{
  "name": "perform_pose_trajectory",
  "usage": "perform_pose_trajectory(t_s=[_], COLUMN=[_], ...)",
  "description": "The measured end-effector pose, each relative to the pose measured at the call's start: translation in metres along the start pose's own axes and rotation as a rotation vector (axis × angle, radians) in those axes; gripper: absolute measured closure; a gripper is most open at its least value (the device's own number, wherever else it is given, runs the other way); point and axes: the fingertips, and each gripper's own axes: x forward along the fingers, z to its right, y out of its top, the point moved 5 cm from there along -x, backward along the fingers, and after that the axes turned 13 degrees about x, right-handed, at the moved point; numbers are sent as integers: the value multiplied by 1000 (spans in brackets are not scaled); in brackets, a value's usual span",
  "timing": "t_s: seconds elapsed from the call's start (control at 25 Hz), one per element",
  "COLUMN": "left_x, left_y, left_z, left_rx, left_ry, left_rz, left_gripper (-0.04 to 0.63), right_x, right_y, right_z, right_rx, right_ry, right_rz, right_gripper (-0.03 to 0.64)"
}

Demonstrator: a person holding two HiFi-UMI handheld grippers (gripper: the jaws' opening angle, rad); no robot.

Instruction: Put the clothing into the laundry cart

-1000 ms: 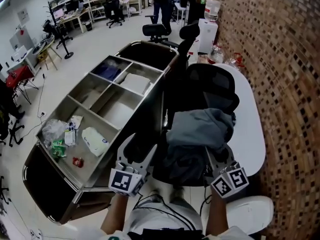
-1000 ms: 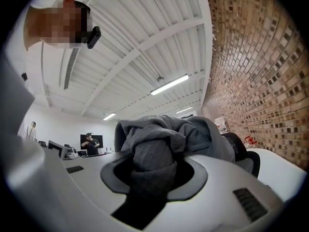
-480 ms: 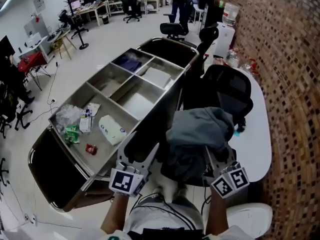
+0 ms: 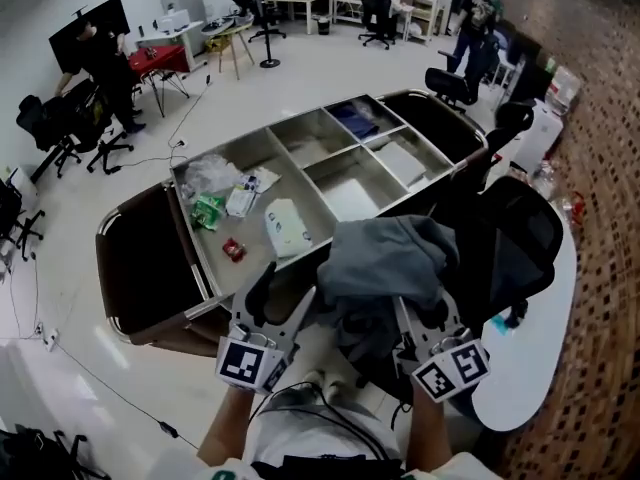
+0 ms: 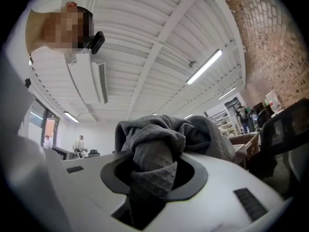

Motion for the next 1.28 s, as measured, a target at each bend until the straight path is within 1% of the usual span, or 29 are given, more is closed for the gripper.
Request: perform_pose_trajectory(t_s=[0.12, 0.24, 0.28, 0.4, 0.48, 0.56, 0.68, 0.76, 0.84, 0.92, 1.04, 1.12, 1.24, 1.28], left_x=[-28, -60, -69, -92, -112, -125, -147, -161, -173, -189, -212, -228, -243, -249], left_y=[1, -9, -7, 2, -3, -2, -7, -4, 2, -7, -14, -14, -3, -3], left_z=[-8, -14, -15, -18, -25, -32, -49, -62, -78, -99, -127, -145, -164, -170], left_rx=[25, 100, 105, 80, 105, 108, 116, 103, 93, 121, 134, 127, 68, 61], left_ry=[105, 196, 223, 304, 362, 399, 438, 456, 458, 445, 435, 446, 448, 449], left_rz=[-25, -52, -57, -87, -107, -113, -117, -110, -97, -96, -90, -86, -86, -87], left_gripper=[298, 298, 298, 298, 298, 298, 298, 298, 298, 298, 298, 298, 298, 298], right_x=[19, 34, 39, 52, 59, 65, 73, 81, 93, 105, 127, 146, 181, 194], right_y=[-8, -14, -16, -27, -36, -42, -55, -63, -70, -74, -78, -74, -54, -46], right_z=[-17, -35, -41, -58, -70, -82, -104, -123, -144, -166, -202, -226, -261, -271], right_rx=[13, 23, 26, 54, 73, 84, 86, 81, 74, 66, 61, 55, 25, 14], right_ry=[114, 215, 246, 324, 370, 406, 448, 476, 497, 505, 530, 558, 573, 569], right_rz=[-47, -74, -79, -99, -122, -138, -153, -164, -168, -161, -139, -114, -65, -47], right_gripper=[462, 462, 462, 462, 462, 462, 462, 462, 462, 462, 462, 462, 462, 462])
